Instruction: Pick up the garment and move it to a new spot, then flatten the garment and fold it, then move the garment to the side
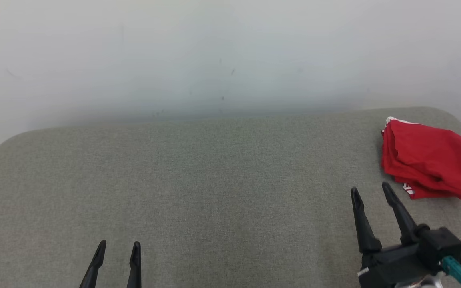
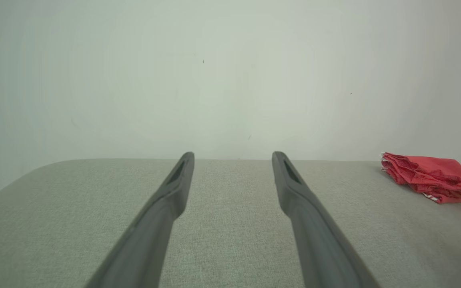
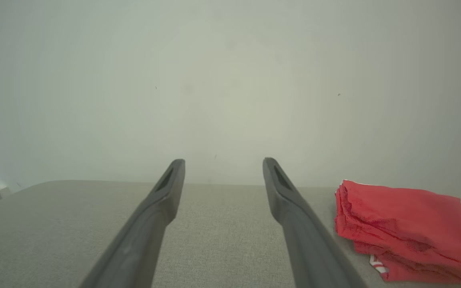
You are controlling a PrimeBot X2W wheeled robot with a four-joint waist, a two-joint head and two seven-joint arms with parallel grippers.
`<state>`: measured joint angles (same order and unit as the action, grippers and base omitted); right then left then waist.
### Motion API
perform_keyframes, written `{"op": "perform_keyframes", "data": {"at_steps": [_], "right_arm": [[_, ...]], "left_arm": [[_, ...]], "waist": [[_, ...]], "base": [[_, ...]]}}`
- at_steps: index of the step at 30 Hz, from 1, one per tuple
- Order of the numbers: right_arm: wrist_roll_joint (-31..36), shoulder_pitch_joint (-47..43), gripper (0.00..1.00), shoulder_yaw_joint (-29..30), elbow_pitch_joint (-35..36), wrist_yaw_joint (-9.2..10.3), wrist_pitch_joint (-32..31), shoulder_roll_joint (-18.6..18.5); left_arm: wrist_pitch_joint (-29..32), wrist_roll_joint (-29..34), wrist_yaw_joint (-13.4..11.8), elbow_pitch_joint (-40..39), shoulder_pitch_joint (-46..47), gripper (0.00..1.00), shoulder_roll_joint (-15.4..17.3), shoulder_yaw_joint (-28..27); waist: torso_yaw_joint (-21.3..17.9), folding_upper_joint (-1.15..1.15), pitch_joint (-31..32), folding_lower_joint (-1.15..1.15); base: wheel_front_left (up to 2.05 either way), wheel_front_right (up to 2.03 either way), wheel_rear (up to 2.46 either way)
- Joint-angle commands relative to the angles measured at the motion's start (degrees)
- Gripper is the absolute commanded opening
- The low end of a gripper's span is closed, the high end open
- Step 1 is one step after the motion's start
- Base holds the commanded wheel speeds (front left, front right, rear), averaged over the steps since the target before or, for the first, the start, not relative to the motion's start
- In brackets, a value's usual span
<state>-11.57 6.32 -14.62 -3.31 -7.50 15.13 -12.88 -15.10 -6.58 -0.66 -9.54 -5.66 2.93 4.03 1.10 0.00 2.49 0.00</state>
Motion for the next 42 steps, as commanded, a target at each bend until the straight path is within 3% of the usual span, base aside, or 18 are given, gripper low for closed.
{"op": "perform_keyframes", "data": {"at_steps": [1,14,32,33,37,42], "right_arm": [[0.29,-2.53,1.0,0.56,0.22,0.02,0.0,0.77],[0.11,-10.68,1.0,1.41,-0.84,0.02,0.0,3.36],[0.14,-12.32,1.0,0.29,-0.96,0.02,0.0,2.55],[0.11,-11.68,0.0,0.4,-1.2,0.0,-0.01,2.87],[-0.39,-12.48,0.0,0.36,-2.95,0.0,-0.11,3.23],[-10.57,-11.63,0.0,3.05,-3.42,0.0,-2.65,2.71]], "left_arm": [[0.01,0.82,-0.08,-0.15,-1.68,1.0,0.03,-0.36],[0.01,1.23,0.6,3.26,-4.9,1.0,0.01,-1.71],[0.01,0.8,0.4,4.92,-5.47,1.0,0.01,-1.95],[0.0,0.63,0.55,4.98,-4.8,0.0,-0.02,-1.7],[0.02,0.26,0.54,6.68,-5.03,0.0,-0.05,-1.33],[0.93,-9.44,0.79,7.76,-3.12,0.0,-0.03,-0.44]], "waist": [[0.19,0.0,0.62,0.0],[0.36,0.0,3.09,0.0],[0.58,0.0,4.32,0.0],[0.57,0.0,4.32,0.0],[0.56,0.0,4.3,0.0],[0.45,0.0,3.85,0.0]], "base": [[0.0,0.0,0.0],[0.0,0.0,0.0],[0.0,0.0,0.0],[0.0,0.0,0.0],[0.0,0.0,0.0],[0.0,0.0,0.0]]}}
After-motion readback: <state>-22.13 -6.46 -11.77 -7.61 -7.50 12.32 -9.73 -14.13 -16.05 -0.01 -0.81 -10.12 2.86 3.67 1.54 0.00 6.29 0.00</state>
